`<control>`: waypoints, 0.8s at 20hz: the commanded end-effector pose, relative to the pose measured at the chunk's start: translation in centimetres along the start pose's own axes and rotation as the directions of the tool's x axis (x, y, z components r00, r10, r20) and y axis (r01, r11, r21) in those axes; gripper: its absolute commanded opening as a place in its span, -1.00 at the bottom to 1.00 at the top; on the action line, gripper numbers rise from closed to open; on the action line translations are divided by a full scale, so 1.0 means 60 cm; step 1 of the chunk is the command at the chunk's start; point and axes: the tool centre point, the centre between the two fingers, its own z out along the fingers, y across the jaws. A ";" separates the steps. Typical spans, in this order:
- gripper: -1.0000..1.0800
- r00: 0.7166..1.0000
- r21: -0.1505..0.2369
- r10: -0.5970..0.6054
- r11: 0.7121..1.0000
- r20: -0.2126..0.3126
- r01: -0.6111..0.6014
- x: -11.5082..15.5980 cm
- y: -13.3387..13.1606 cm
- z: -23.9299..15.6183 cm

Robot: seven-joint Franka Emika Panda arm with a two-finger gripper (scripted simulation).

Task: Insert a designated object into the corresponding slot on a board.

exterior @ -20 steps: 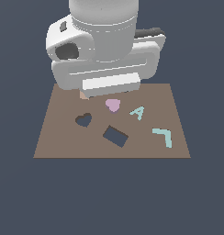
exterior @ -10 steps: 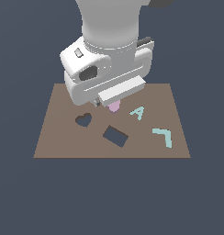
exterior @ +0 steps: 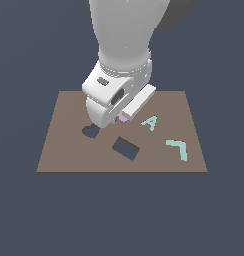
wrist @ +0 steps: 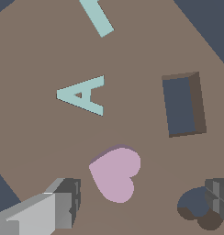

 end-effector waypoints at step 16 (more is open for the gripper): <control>0.92 0.911 0.008 -0.413 0.911 0.010 0.413 -0.020 -0.018 0.070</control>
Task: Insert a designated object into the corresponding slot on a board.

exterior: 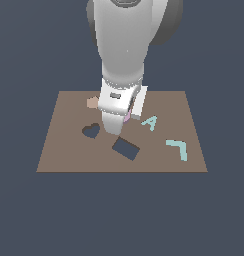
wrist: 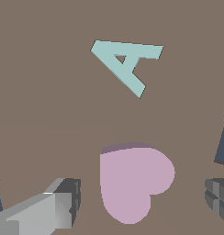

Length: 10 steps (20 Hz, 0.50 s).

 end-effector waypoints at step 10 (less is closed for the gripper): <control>0.92 0.998 0.001 -0.059 0.998 0.002 0.059 -0.003 -0.003 0.011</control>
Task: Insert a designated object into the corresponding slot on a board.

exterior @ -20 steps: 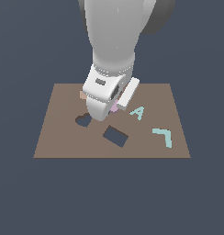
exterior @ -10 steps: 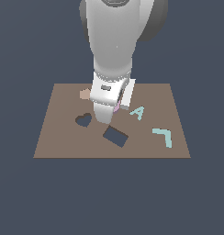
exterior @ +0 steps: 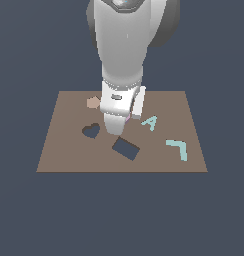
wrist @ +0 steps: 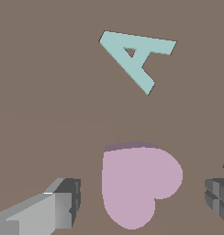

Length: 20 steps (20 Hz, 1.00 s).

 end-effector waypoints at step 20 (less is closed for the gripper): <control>-1.00 1.000 0.000 -0.003 1.000 0.000 0.003 0.000 0.000 0.034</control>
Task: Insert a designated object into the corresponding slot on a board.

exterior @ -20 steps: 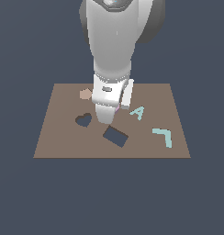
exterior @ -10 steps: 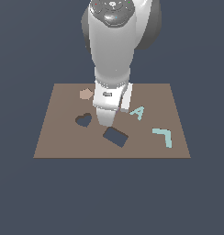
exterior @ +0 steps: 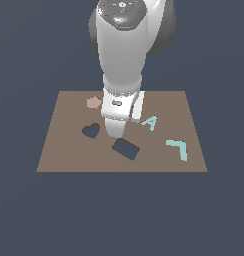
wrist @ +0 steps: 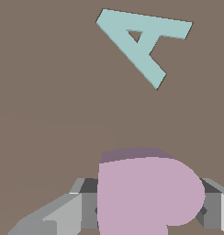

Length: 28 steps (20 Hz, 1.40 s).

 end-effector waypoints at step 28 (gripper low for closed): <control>-1.00 0.921 0.001 0.390 0.921 0.000 -0.390 -0.010 0.046 -0.007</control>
